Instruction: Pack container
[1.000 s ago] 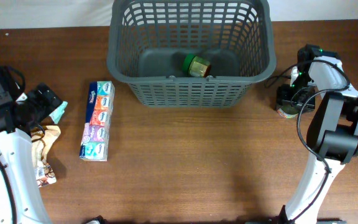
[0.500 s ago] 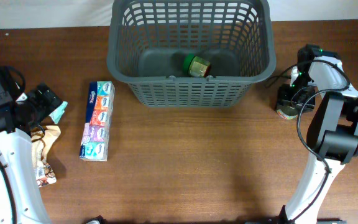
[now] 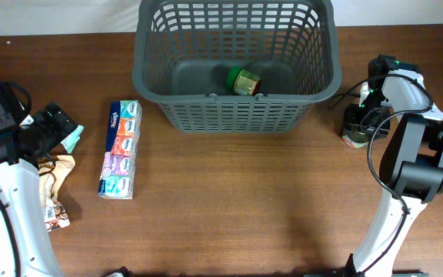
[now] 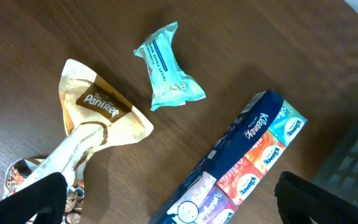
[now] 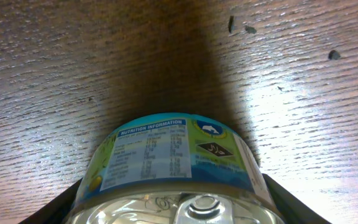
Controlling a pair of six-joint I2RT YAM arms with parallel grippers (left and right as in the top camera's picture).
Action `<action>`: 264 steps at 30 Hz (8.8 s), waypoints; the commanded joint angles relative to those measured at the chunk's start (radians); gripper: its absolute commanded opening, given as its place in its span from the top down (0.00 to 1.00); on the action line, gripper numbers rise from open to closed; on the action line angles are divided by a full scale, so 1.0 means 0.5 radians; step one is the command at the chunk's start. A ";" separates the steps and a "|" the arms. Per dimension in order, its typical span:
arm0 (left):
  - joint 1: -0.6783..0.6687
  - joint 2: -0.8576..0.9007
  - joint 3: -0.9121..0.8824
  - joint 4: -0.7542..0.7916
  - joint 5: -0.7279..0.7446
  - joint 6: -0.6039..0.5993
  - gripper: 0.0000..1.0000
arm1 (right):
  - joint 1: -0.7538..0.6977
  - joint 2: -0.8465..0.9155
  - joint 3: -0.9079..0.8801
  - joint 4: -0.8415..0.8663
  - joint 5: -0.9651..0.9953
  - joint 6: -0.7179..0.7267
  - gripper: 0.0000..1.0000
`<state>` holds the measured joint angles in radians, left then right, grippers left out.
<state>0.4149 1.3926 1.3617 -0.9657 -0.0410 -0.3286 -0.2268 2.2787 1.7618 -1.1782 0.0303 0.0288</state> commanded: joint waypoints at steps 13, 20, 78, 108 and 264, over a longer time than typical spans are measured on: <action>0.010 0.001 0.027 -0.002 -0.015 0.018 0.01 | -0.006 0.034 0.004 -0.004 0.054 0.063 0.94; 0.010 0.001 0.027 -0.002 -0.015 0.018 0.00 | -0.006 0.034 0.027 -0.018 0.056 0.087 0.96; 0.010 0.001 0.027 -0.002 -0.014 0.018 0.00 | 0.477 -0.569 2.371 -0.895 -0.323 0.389 0.96; 0.010 0.001 0.027 -0.002 -0.015 0.018 0.00 | 1.061 -0.076 2.360 -0.644 -0.301 0.433 0.96; 0.010 0.001 0.027 0.010 0.005 0.007 0.00 | -0.529 -0.517 0.841 -0.821 0.278 0.575 0.01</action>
<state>0.4149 1.3926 1.3617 -0.9657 -0.0410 -0.3286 -0.4877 2.0300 2.1887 -1.5921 0.1501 0.3099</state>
